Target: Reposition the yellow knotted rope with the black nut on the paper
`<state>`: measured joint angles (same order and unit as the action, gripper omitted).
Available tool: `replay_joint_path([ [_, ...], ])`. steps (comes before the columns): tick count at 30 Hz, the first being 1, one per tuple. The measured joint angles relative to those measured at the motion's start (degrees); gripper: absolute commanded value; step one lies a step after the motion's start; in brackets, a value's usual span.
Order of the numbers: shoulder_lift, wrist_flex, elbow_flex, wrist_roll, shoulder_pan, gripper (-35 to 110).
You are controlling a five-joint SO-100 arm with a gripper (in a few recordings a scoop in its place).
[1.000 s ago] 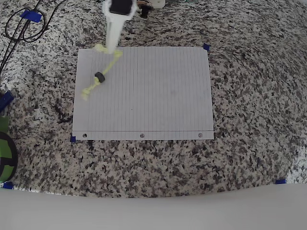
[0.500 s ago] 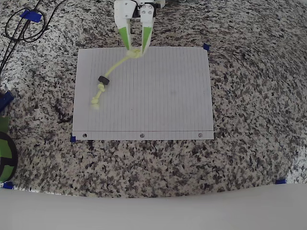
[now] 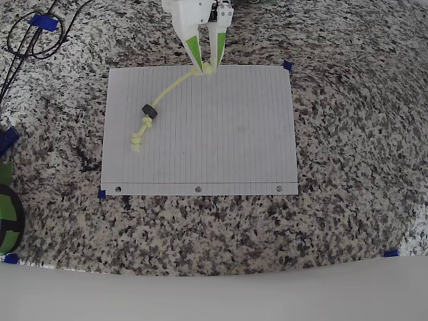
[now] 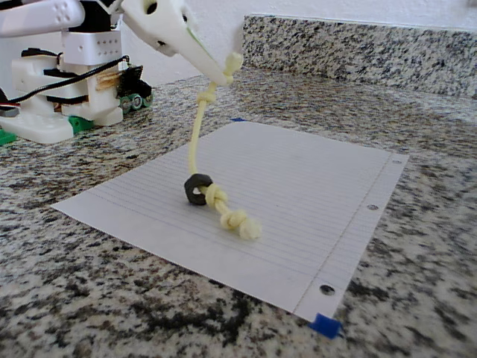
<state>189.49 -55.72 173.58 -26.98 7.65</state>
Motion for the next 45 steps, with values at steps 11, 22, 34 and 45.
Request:
replay_joint_path([
  [11,1.23,-4.04,0.0,-11.07,3.08,0],
  [22,5.71,-4.75,-0.18,-11.34,-16.61,0],
  [34,5.71,-4.04,-4.83,-11.25,-22.41,0],
  [45,5.62,-7.38,-4.83,-9.4,3.52,0],
])
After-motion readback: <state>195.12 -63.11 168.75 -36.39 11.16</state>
